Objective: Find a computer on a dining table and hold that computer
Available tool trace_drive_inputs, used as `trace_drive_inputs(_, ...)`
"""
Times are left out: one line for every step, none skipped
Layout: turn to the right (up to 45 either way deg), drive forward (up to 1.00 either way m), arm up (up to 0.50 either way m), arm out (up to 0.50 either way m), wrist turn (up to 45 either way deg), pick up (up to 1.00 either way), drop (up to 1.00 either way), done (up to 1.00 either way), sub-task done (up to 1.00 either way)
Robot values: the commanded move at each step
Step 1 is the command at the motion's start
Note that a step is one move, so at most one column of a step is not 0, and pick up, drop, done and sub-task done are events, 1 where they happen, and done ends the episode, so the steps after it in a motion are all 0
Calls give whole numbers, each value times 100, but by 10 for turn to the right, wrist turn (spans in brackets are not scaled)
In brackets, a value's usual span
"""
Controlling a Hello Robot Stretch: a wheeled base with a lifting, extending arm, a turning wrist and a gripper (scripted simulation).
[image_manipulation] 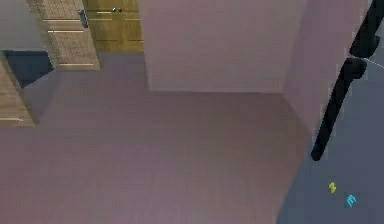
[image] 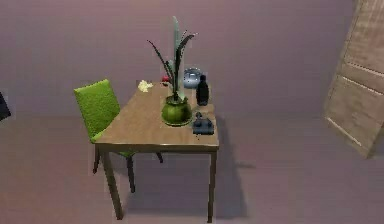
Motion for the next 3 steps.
trace_drive_inputs(-450,0,0,0,0,0,0,0,0)
trace_drive_inputs(-330,0,0,0,0,0,0,0,0)
trace_drive_inputs(0,25,0,0,0,0,0,0,0)
